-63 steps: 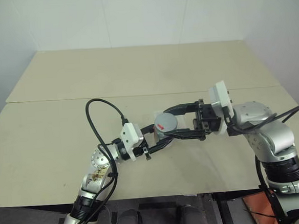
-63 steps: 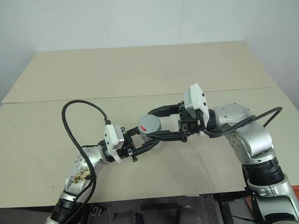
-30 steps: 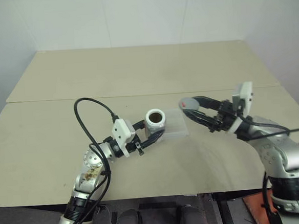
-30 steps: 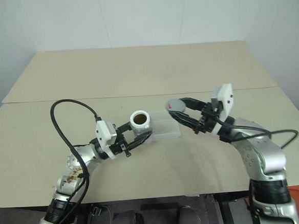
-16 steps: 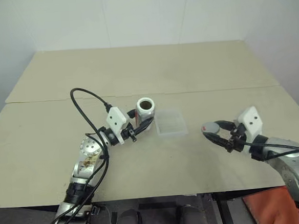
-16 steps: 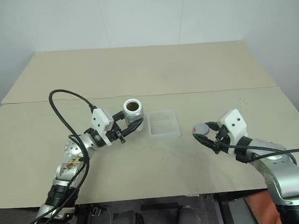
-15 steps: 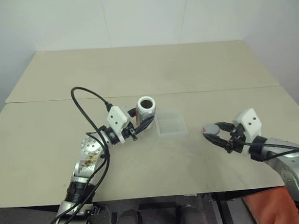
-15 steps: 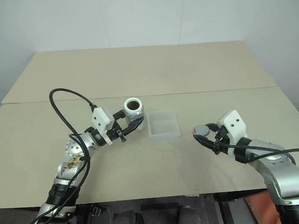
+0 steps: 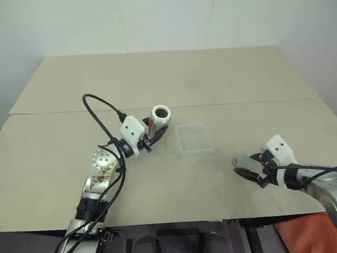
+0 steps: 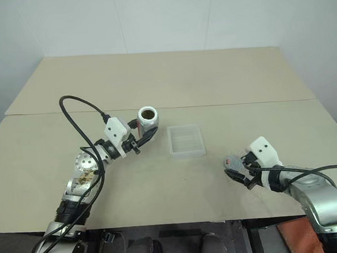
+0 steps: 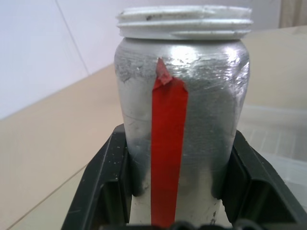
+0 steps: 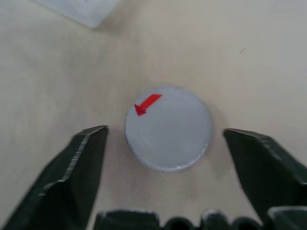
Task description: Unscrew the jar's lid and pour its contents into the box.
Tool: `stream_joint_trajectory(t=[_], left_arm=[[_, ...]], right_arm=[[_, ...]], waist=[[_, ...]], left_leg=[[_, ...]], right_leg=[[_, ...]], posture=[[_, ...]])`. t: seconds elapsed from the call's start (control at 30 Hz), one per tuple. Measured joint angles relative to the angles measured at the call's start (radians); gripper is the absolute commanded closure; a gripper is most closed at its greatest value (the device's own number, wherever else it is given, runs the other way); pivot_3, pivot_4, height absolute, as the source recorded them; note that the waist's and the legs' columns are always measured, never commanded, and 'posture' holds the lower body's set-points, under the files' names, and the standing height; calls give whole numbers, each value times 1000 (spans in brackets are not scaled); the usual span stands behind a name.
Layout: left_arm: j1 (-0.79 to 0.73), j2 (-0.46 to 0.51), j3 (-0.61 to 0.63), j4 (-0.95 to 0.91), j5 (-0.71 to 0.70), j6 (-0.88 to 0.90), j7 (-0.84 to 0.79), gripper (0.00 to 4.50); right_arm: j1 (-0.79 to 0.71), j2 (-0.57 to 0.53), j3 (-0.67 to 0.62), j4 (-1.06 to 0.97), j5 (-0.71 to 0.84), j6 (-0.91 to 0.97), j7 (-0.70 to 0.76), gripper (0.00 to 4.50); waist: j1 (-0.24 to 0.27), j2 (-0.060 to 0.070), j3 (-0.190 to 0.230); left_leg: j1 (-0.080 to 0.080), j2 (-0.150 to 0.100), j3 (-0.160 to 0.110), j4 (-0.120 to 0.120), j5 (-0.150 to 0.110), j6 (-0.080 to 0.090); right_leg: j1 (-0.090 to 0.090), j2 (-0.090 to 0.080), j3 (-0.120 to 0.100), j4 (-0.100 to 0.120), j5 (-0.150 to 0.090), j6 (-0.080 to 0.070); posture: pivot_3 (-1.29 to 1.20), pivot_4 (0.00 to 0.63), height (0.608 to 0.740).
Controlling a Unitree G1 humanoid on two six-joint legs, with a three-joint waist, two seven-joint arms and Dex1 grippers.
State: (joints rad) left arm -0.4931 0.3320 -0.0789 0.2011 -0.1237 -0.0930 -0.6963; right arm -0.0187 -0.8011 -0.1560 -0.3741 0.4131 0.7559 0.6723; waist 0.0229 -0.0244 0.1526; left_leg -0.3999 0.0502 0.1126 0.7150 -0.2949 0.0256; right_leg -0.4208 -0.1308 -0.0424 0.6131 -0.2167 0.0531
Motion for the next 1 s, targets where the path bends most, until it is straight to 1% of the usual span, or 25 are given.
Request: stream_joint_trajectory(t=[0.1, 0.13, 0.23, 0.3, 0.37, 0.47, 0.6, 0.77, 0.8, 1.0], left_arm=[[-25, 0, -1, 16, 14, -19, 5, 2504], [-42, 1, -3, 35, 33, -40, 16, 2504], [-105, 0, -11, 109, 89, -98, 56, 2504], [-151, -7, -19, 164, 122, -140, 78, 2504], [-223, -4, -49, 262, 193, -206, 120, 2504], [-355, 24, -140, 456, 356, -348, 200, 2504], [-542, 53, -294, 697, 608, -541, 392, 2504], [-716, 62, -500, 860, 903, -694, 691, 2504], [-747, 62, -550, 881, 971, -713, 762, 2504], [-843, 41, -726, 974, 1193, -722, 1061, 2504]], right_arm=[[2, -34, -47, -54, -5, 0, -6, 36], [-7, -30, -73, -69, -1, 0, -22, 36], [-75, 36, -155, -107, 49, 12, -73, 36], [-88, 59, -189, -146, 94, 14, -79, 36], [-76, 66, -200, -198, 122, 16, -83, 36], [-25, 66, -207, -263, 146, 16, -83, 36], [29, 69, -213, -304, 171, 21, -88, 36], [51, 67, -218, -326, 194, 47, -105, 36], [62, 67, -220, -337, 199, 47, -105, 36], [81, 72, -227, -347, 221, 49, -119, 36]], waist=[[0, 0, 0], [0, 0, 0], [0, 0, 0], [0, 0, 0], [7, 0, 0], [19, -1, 0], [20, -1, 1], [19, -2, 1], [19, -2, 1], [18, -3, 2]], left_leg=[[1, 0, 0, 0, 0, 0], [1, 0, 0, 0, 0, 0], [1, 0, 0, 0, 0, 0], [0, 0, -1, -1, 0, 0], [-1, -1, -1, 0, 0, 0], [-2, -1, -1, 0, 0, 0], [-4, -1, -1, 2, 0, 1], [-5, -1, -2, 1, 0, 1], [-5, -1, -2, 1, 0, 1], [-6, -1, -2, 2, -1, 1]], right_leg=[[1, 0, 0, 0, 0, 0], [1, 0, 0, 0, 0, 0], [1, 0, 0, 0, 1, 0], [0, 0, -1, -1, 1, 0], [0, 0, -1, -1, 1, 0], [1, 0, -2, -2, 2, 1], [0, 0, -2, -2, 2, 1], [-1, 0, -2, -2, 2, 1], [-1, 0, -3, -1, 2, 1], [-2, 0, -2, -2, 2, 2]], posture=[[0, 150, 740], [0, 150, 740], [0, 150, 740], [0, 150, 740], [0, 150, 740], [0, 150, 740], [0, 150, 740], [0, 150, 740], [0, 150, 740], [0, 150, 740]])
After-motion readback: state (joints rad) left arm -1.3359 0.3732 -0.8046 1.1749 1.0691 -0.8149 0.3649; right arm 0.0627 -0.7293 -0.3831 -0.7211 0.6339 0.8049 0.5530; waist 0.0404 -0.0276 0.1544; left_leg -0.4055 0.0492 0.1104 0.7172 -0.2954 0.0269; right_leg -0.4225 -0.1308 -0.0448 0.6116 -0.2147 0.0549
